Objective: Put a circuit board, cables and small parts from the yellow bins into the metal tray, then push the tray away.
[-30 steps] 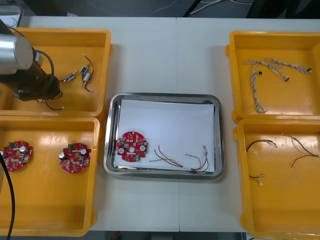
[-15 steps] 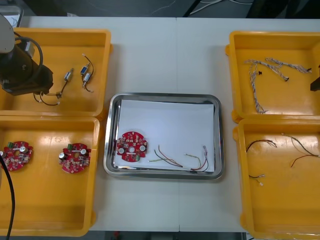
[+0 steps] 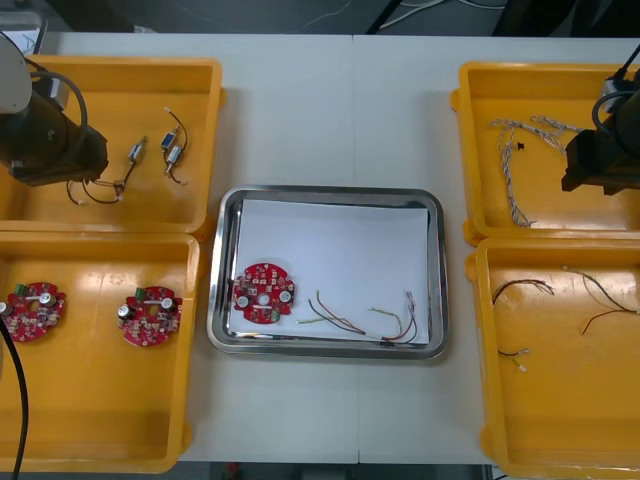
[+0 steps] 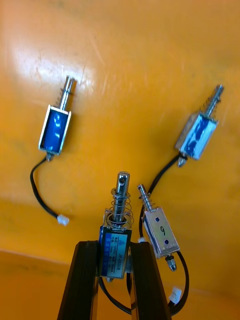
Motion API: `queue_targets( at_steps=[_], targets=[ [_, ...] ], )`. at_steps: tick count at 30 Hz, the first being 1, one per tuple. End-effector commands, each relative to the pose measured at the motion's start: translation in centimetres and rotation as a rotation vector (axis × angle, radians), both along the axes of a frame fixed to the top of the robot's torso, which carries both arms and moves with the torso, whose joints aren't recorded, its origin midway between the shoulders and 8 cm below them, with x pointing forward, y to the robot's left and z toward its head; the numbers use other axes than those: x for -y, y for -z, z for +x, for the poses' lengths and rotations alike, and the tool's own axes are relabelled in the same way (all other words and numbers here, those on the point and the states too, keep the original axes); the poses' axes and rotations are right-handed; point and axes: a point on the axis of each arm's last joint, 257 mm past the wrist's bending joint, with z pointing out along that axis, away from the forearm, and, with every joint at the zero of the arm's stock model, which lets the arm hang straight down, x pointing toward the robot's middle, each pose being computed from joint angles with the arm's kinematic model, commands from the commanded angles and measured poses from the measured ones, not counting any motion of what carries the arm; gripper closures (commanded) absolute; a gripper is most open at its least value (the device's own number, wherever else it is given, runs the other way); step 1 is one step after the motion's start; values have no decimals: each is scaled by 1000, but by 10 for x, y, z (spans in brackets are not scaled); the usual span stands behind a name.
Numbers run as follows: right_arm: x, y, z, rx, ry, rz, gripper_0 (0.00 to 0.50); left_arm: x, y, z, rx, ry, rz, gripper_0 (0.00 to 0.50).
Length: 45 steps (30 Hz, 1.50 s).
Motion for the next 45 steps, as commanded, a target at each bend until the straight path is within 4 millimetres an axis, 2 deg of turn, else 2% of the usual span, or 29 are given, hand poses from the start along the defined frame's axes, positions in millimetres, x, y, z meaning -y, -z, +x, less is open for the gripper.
queue_targets(
  at_steps=[1,9,17,21,25,27,36,37,39,40,41,42,43,44,45],
  targets=[
    [-25,-2,24,45,-61,-16,0,2,4,4,13,61,64,500],
    [-49,23,41,67,-80,23,0,-9,18,21,50,63,92,500],
    [-60,45,59,102,-82,35,0,-11,21,25,60,67,100,495],
    [-60,52,67,122,-78,31,0,-12,22,26,62,65,99,464],
    [-62,62,74,141,-80,21,0,-14,26,28,72,63,99,463],
    [-61,64,75,143,-80,18,0,-14,28,31,80,66,102,498],
    [-59,74,82,162,-81,0,0,-14,33,30,73,70,102,500],
    [-59,73,83,167,-82,1,0,-14,33,30,73,69,104,485],
    [-59,74,86,176,-81,2,1,-14,33,30,73,69,102,352],
    [-59,74,86,176,-81,2,1,-14,33,30,73,69,102,352],
    [-60,75,86,175,-82,3,3,-12,34,31,73,71,98,264],
    [-62,76,86,175,-83,6,17,-12,33,31,74,73,95,206],
    [-62,76,86,175,-83,6,17,-12,33,31,74,73,95,206],
    [-61,75,86,175,-83,6,30,-12,32,31,77,71,92,155],
    [-61,75,86,175,-83,6,30,-12,32,31,77,71,92,155]
  ],
)
